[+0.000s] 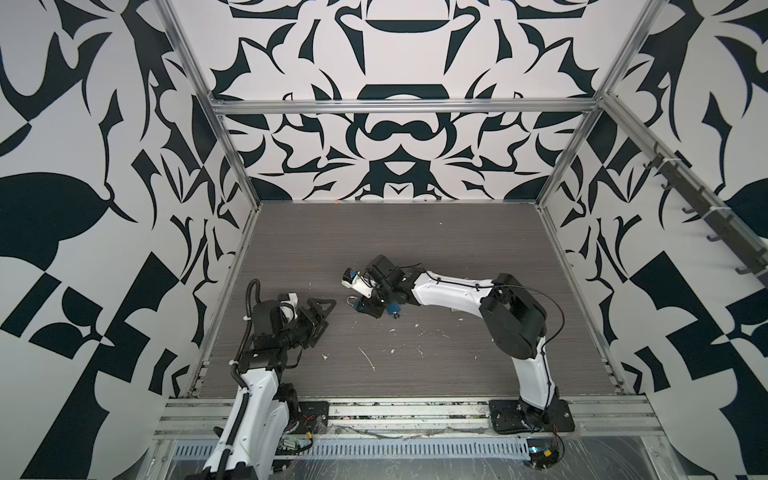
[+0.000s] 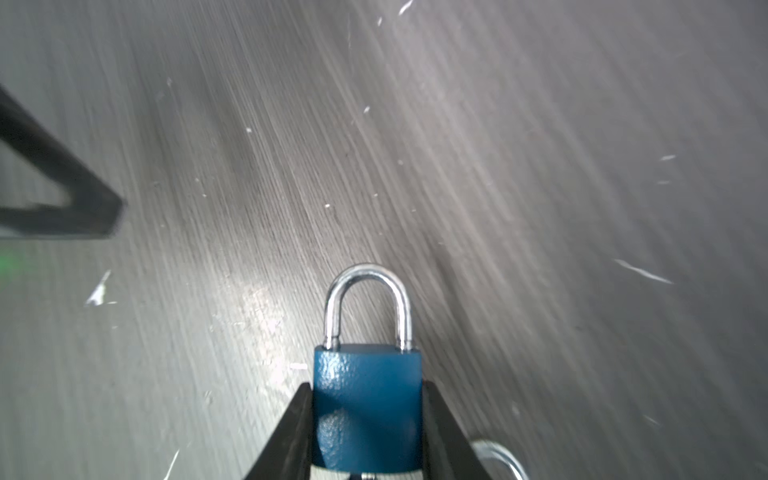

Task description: Lock with the key

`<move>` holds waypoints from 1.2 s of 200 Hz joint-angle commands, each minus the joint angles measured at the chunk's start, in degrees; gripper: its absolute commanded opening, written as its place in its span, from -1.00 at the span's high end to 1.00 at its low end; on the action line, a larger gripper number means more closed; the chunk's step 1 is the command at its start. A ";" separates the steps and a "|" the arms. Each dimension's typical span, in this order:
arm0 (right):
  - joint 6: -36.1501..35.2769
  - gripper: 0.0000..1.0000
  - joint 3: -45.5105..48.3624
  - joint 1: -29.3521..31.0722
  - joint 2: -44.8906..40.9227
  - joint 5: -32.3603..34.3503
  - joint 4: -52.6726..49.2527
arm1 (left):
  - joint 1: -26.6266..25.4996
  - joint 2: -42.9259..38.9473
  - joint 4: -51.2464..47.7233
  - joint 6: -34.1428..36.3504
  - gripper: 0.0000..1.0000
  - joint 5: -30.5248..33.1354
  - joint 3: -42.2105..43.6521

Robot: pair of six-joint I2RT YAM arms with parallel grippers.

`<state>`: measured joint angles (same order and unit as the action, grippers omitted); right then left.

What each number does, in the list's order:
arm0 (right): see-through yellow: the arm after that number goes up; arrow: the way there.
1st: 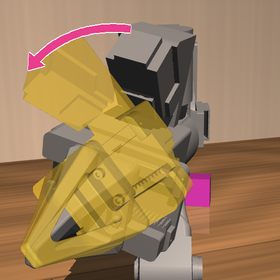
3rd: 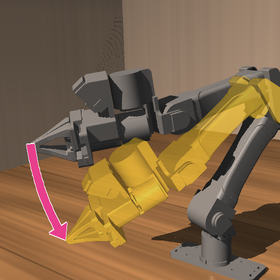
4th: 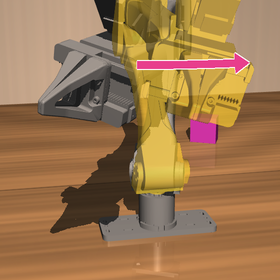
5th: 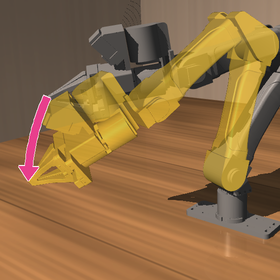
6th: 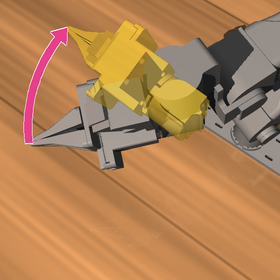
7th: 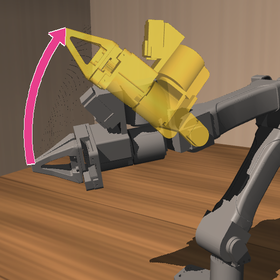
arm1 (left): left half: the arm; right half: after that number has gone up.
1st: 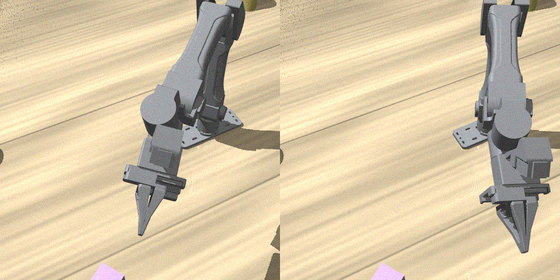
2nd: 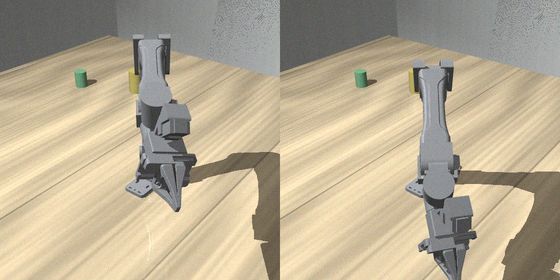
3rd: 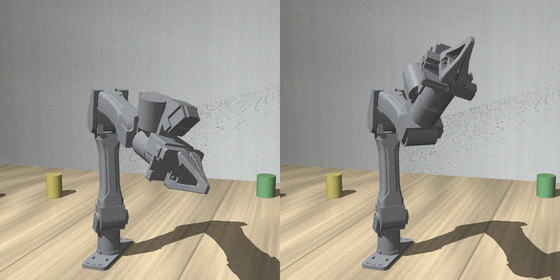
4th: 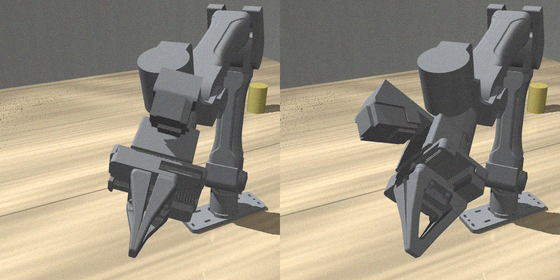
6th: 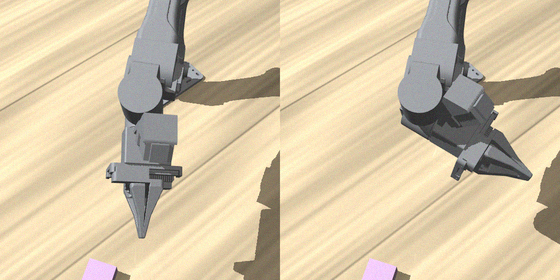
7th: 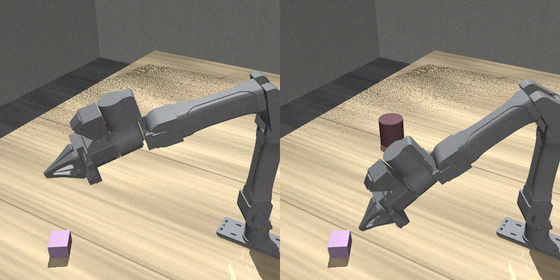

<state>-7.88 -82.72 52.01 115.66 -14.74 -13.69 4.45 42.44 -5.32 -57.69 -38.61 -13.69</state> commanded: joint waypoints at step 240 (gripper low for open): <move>-0.96 1.00 4.41 0.05 -16.39 -2.58 -5.33 | -19.52 21.72 20.23 4.85 -0.17 -5.48 -11.88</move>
<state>-8.16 -75.00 51.83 102.67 -16.91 -19.97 -14.28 62.13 12.38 -52.84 -40.69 -24.36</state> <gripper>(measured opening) 0.374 0.604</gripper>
